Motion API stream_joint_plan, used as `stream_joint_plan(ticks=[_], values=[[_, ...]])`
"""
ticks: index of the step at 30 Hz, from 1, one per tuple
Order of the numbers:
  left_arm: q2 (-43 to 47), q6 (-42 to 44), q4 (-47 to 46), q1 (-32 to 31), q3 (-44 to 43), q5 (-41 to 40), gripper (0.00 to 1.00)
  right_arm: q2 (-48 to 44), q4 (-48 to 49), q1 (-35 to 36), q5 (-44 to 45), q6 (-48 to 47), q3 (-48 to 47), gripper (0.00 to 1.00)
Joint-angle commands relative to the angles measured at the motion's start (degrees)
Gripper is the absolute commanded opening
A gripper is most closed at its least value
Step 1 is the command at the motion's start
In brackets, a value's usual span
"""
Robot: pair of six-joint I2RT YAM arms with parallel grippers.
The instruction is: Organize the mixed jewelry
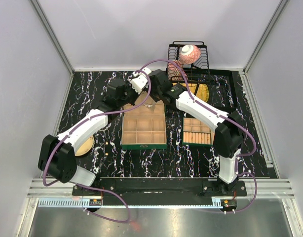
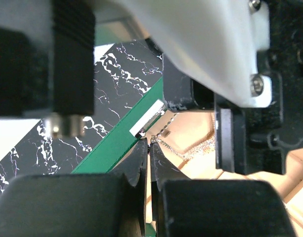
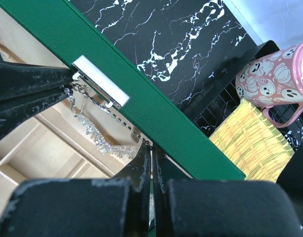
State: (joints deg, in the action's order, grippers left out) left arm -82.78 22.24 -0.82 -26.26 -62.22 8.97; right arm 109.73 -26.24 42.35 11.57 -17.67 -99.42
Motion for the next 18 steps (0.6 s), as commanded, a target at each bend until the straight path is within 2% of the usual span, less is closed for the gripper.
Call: stream_joint_plan(ticks=[1, 18], values=[[-1.2, 2.5, -0.5, 0.7, -0.3, -5.6, 0.00, 0.4, 0.6, -0.5, 4.8, -2.5, -2.1, 0.00], [-3.0, 2.8, 0.6, -0.5, -0.2, -6.0, 0.00, 1.3, 1.3, -0.6, 5.6, -3.2, -1.3, 0.00]])
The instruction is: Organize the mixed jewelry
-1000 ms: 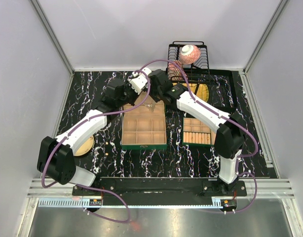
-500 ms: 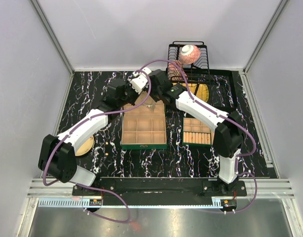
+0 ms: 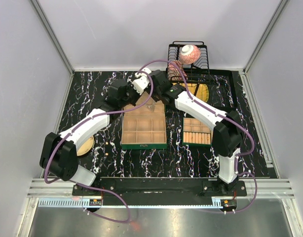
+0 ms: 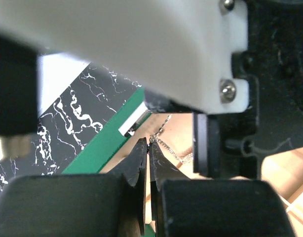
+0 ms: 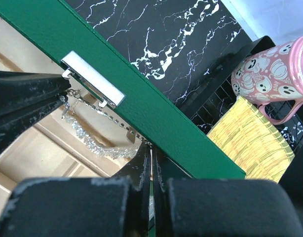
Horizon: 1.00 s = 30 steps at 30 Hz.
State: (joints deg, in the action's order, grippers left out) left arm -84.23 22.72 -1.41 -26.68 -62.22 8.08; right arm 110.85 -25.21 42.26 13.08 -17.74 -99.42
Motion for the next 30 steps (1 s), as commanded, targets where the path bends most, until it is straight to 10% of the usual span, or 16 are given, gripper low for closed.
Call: stream_joint_plan(ticks=[1, 30], values=[[-1.6, 2.3, 1.2, -0.1, -0.3, -5.3, 0.00, 0.3, 0.3, -0.5, 4.1, -3.2, -1.2, 0.00], [1.9, -2.5, -7.0, 0.0, 4.3, -10.7, 0.00, -1.1, 1.6, -0.5, 4.7, -1.6, -0.9, 0.00]])
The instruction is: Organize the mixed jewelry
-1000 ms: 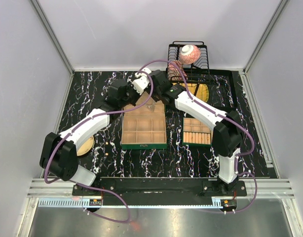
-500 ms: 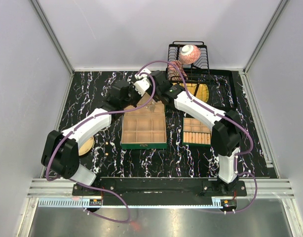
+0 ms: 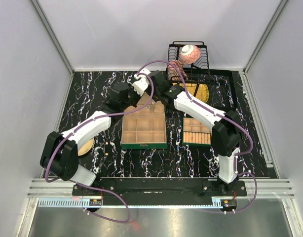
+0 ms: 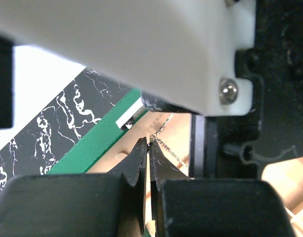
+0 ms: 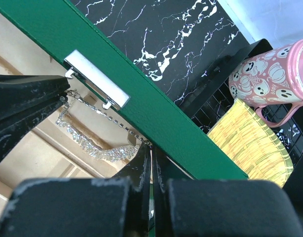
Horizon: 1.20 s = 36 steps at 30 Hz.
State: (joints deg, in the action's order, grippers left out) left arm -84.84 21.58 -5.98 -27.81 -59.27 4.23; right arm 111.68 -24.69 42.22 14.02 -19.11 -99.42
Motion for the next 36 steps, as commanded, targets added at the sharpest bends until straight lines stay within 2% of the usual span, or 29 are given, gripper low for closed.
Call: stream_joint_plan(ticks=[1, 24, 36], values=[[2.5, -1.6, -2.8, 1.2, 1.5, -7.0, 0.00, -2.1, 1.1, -0.4, 3.7, -0.2, -0.8, 0.00], [0.1, -4.6, -3.2, 1.3, 0.7, -8.4, 0.00, -1.3, 2.2, -0.6, 6.6, -0.9, 0.4, 0.01], [0.6, -9.4, -4.8, 1.4, 1.8, -8.6, 0.00, -1.5, 2.2, -0.9, 6.0, 1.4, 0.7, 0.01]])
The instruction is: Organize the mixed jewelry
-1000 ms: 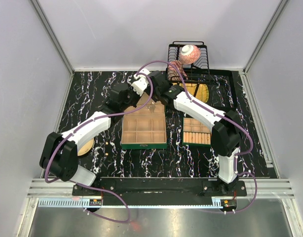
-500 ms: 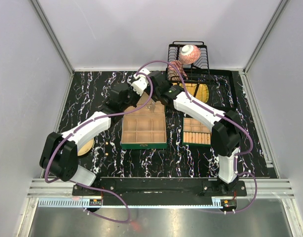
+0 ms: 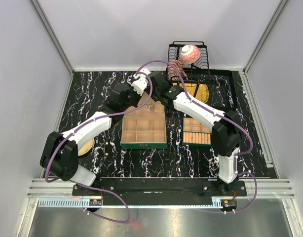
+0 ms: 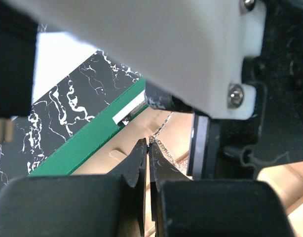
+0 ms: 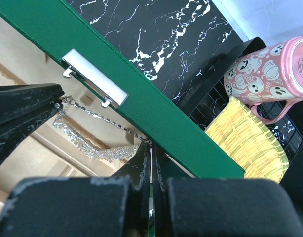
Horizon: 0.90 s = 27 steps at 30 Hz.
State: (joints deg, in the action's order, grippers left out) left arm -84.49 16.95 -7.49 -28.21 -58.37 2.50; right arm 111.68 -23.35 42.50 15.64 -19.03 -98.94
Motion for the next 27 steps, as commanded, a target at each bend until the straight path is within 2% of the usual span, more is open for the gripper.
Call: stream_joint_plan(ticks=[1, 27], values=[[0.5, -5.2, -3.4, 1.8, 1.0, -6.8, 0.00, -1.6, 0.9, -1.2, 4.3, 1.4, 0.2, 0.01], [0.7, -16.2, -7.1, 4.1, 1.2, -4.2, 0.00, -1.2, 0.9, -1.9, 1.4, 7.0, -0.3, 0.00]])
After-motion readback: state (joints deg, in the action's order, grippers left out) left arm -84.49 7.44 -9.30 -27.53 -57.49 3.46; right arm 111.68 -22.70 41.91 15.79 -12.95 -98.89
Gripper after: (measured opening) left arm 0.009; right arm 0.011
